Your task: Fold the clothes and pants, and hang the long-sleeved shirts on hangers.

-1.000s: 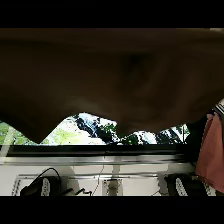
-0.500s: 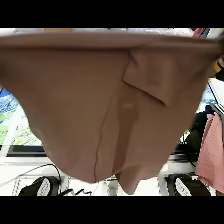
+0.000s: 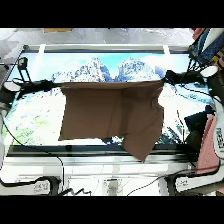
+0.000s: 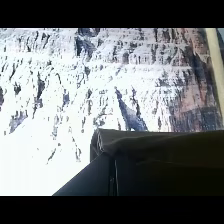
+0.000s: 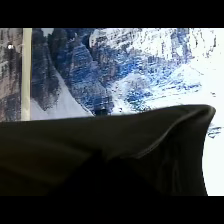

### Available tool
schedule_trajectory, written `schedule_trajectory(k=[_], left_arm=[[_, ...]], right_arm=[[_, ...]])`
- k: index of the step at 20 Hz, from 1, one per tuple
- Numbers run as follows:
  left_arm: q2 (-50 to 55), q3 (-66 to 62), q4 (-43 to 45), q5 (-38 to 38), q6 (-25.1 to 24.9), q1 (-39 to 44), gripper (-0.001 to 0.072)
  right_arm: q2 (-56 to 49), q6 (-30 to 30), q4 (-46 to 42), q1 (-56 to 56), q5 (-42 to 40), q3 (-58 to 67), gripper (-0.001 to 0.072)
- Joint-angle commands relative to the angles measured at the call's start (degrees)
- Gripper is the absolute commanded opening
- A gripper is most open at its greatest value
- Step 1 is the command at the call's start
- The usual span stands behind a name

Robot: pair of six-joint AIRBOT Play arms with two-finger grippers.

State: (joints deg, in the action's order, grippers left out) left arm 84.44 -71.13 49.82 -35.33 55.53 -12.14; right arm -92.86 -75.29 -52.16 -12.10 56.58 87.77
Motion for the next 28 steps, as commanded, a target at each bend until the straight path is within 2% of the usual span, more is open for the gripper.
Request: schedule_trajectory(k=[1,4,8,10,11,12,13,14,16,18,19,22,25,26,28], left_arm=[[3.7,0.0,-0.3,8.1,-0.3,2.0,0.0014],[5.2,0.0,3.6,2.6,-0.3,1.9,0.0014],[6.3,0.0,18.0,-14.2,-0.3,1.9,0.0014],[6.3,0.0,23.1,-20.3,-0.3,1.9,0.0014],[6.3,0.0,24.5,-21.9,-0.2,1.9,0.0025],[6.2,0.0,24.7,-23.6,-0.2,1.9,0.0128],[5.9,-0.1,24.7,-25.7,0.2,1.9,0.0468],[5.5,-0.1,24.8,-26.8,2.5,1.9,0.0679],[3.2,-0.1,26.4,-30.1,5.4,1.3,0.0677],[0.2,-0.1,30.4,-34.3,6.8,-0.3,0.0602],[-1.5,-0.1,31.2,-36.4,7.1,-1.8,0.0593],[-6.4,0.7,30.7,-42.2,7.6,-8.3,0.0595],[-11.6,6.3,28.0,-42.7,8.3,-17.1,0.0595],[-13.1,9.3,26.4,-42.2,8.2,-20.2,0.0595],[-14.5,14.8,22.8,-41.2,7.7,-24.7,0.0595]], right_arm=[[-6.8,-0.1,0.4,0.0,-4.9,-0.1,0.0017],[-7.6,-0.1,-2.6,0.0,-2.0,-2.5,0.0017],[-7.6,-0.3,-9.3,0.0,11.4,-4.7,0.0016],[-7.6,-1.0,-11.8,0.0,16.6,-4.7,0.0016],[-7.6,-1.4,-11.9,0.0,18.3,-4.7,0.0059],[-7.6,-1.9,-11.8,0.0,19.5,-4.7,0.0426],[-7.6,-1.8,-11.9,0.0,20.6,-4.7,0.0701],[-7.6,-2.3,-12.4,0.0,22.2,-4.5,0.0682],[-7.2,-2.2,-15.0,-0.1,27.3,-4.6,0.0682],[-5.9,-2.2,-19.1,-0.1,33.2,-5.3,0.0681],[-4.5,-2.0,-20.0,-0.1,34.2,-6.8,0.0680],[3.9,-1.0,-20.0,-0.1,30.5,-18.4,0.0678],[14.3,3.3,-19.3,-0.1,25.7,-35.3,0.0667],[17.3,4.6,-18.0,-0.1,23.4,-40.9,0.0570],[21.6,4.5,-14.4,0.0,15.3,-49.8,0.0311]])
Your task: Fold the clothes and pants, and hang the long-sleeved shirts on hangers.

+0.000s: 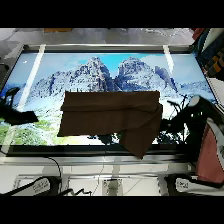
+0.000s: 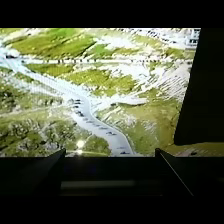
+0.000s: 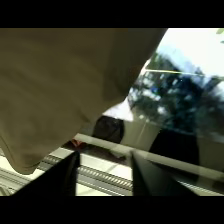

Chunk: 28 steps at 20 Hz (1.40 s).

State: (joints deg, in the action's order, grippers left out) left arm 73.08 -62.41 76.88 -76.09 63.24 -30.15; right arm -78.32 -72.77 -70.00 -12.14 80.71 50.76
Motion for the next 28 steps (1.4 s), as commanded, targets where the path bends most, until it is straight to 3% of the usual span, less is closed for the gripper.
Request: schedule_trajectory(k=[1,3,4,5,6,9,10,12,17,24,28], left_arm=[[-3.2,8.7,-5.7,-0.5,-0.7,-8.2,0.0596],[-3.1,12.9,-6.6,0.3,-2.0,-8.9,0.0596],[-3.1,14.6,-7.0,1.1,-3.1,-8.7,0.0596],[-3.1,15.8,-7.3,2.3,-3.3,-8.5,0.0597],[-3.1,16.9,-8.0,3.8,-3.4,-8.3,0.0596],[-3.0,19.2,-10.6,7.1,-3.7,-8.3,0.0596],[-2.6,19.7,-11.5,7.6,-3.7,-8.3,0.0596],[-1.6,20.2,-13.8,7.6,-3.7,-8.1,0.0596],[1.1,20.2,-14.9,6.6,-5.5,-4.2,0.0595],[6.7,20.6,-21.7,9.0,-8.2,5.4,0.0591],[9.8,20.5,-26.0,14.6,-8.0,8.7,0.0330]], right_arm=[[8.3,1.9,5.9,0.0,-13.3,-16.2,0.0307],[8.9,2.0,12.2,0.0,-19.3,-20.4,0.0333],[8.9,2.0,15.2,0.0,-21.6,-21.6,0.0446],[8.9,2.0,17.1,0.0,-23.2,-22.3,0.0496],[8.9,2.0,18.0,0.0,-24.3,-22.7,0.0480],[8.4,2.0,19.1,0.0,-24.8,-22.7,0.0318],[8.3,2.3,19.2,0.0,-24.8,-22.7,0.0305],[8.3,5.8,20.3,0.0,-23.8,-22.7,0.0116],[9.9,11.5,22.6,0.0,-21.1,-22.3,0.0022],[13.7,11.5,26.3,0.0,-19.9,-22.1,0.0017],[13.7,11.5,26.5,0.0,-19.8,-22.1,0.0017]])
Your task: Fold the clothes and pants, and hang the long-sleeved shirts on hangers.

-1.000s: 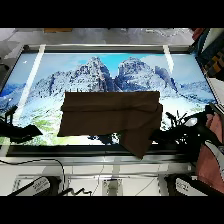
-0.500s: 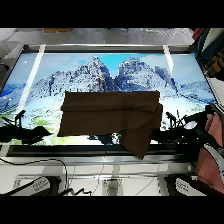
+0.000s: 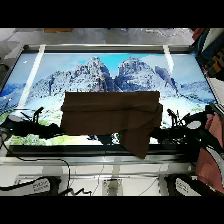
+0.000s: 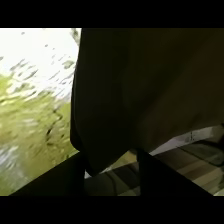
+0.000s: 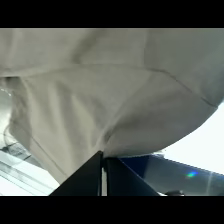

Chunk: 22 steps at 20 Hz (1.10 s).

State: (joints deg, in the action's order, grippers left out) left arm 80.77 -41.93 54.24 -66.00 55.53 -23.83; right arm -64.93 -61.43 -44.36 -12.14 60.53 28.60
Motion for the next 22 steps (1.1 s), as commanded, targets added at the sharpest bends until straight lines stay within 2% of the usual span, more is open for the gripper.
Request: schedule_trajectory(k=[1,2,7,11,13,14,17,20,22], left_arm=[[2.2,0.0,-5.1,4.5,-0.5,2.4,0.0207],[2.1,-0.2,-6.1,4.0,-1.2,2.4,0.0014],[-2.3,-5.8,-6.0,-8.0,-5.9,1.4,0.0014],[-13.2,-6.4,-6.1,-11.6,-6.5,-5.1,0.0014],[-18.8,-6.2,-7.3,-11.8,-4.9,-8.2,0.0014],[-20.9,-6.1,-8.4,-10.8,-4.8,-8.5,0.0014],[-22.2,-5.3,-12.3,-2.6,-4.3,-6.1,0.0013],[-19.4,-3.4,-14.7,11.8,-0.5,-0.2,0.0014],[-15.6,-3.3,-15.4,21.5,0.0,5.0,0.0013]], right_arm=[[0.3,0.3,0.9,0.0,0.7,0.1,0.0017],[0.3,1.6,0.8,0.0,1.6,0.4,0.0017],[2.5,2.8,0.7,0.0,11.3,6.3,0.0016],[14.1,-4.0,0.1,0.0,15.3,7.9,0.0016],[20.8,-8.5,0.3,0.0,14.0,8.0,0.0017],[23.1,-9.6,1.2,0.0,11.0,7.9,0.0017],[25.4,-13.6,6.1,0.1,-7.6,7.9,0.0016],[19.3,-14.1,7.0,2.7,-20.6,8.0,0.0016],[12.6,-14.2,7.8,6.0,-30.3,8.0,0.0016]])
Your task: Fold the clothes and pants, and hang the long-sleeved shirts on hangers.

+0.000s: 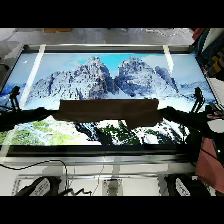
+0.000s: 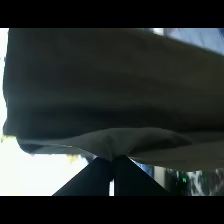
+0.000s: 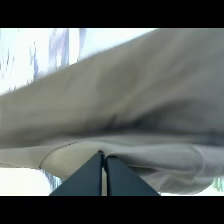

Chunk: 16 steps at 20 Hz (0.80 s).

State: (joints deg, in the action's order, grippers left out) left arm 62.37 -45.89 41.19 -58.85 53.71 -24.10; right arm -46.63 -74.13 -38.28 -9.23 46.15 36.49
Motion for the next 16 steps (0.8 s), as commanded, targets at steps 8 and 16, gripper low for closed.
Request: schedule_trajectory(k=[8,16], left_arm=[[14.3,0.7,-13.8,38.5,2.0,14.8,0.0024],[12.3,0.4,-6.6,31.2,0.3,6.5,0.0705]], right_arm=[[-29.9,-1.7,5.0,5.1,-24.1,12.3,0.0029],[-32.2,-1.5,-5.9,4.9,-17.5,13.8,0.0680]])
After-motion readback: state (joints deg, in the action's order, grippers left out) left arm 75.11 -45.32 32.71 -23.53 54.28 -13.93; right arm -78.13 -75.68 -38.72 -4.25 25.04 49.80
